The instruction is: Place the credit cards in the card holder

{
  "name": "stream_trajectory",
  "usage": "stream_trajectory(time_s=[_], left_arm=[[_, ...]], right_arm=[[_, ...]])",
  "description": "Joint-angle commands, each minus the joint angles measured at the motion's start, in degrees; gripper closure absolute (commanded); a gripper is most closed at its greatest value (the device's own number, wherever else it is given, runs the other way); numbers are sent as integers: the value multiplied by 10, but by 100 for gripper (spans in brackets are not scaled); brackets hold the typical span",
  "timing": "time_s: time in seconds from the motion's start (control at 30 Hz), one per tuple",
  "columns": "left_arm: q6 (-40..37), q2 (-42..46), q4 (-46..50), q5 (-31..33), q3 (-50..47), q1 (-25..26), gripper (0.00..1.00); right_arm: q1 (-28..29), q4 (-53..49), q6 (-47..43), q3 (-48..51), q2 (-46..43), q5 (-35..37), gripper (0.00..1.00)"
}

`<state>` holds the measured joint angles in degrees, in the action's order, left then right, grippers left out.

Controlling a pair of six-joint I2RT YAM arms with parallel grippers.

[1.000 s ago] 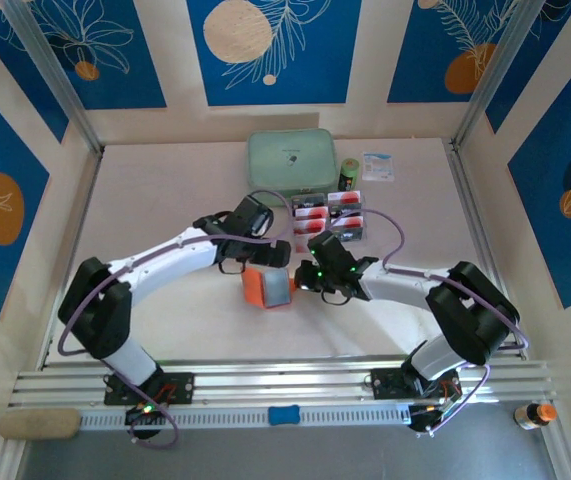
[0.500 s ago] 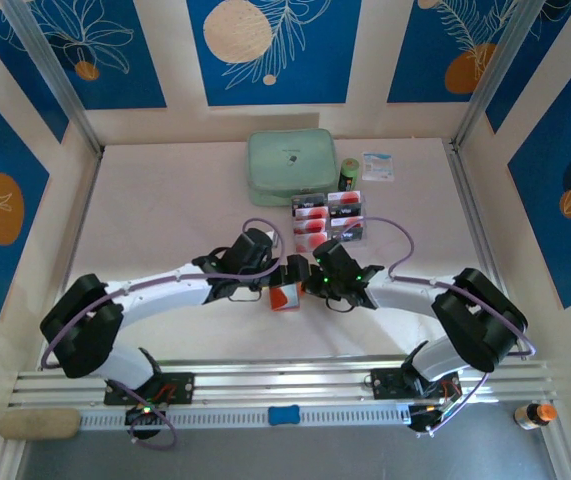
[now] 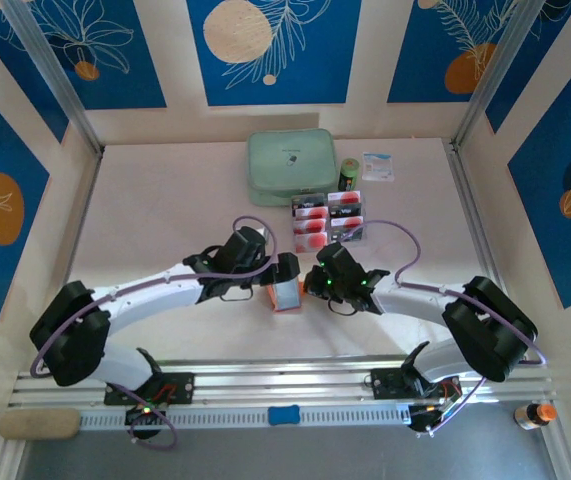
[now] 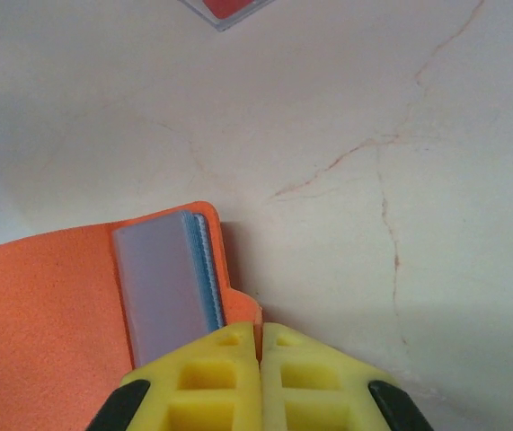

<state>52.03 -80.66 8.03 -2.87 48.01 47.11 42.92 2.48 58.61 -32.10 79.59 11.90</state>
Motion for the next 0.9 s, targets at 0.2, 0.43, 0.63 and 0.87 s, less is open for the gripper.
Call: stream_trajectory(time_s=[0.2,0.43,0.63,0.87], left_arm=[[-57,-18,37,7,-30,-32,0],[-81,-49,31,18,-50,-45,0],[-93,-27,55,10,-25,-54,0],[-57,29,69,-38,48,-55,0]], right_arm=[[4,21,30,16,-18,4,100],[5,28,47,27,-28,4,100],[12,33,66,36,-46,23,100],[24,26,82,32,-68,58,100]])
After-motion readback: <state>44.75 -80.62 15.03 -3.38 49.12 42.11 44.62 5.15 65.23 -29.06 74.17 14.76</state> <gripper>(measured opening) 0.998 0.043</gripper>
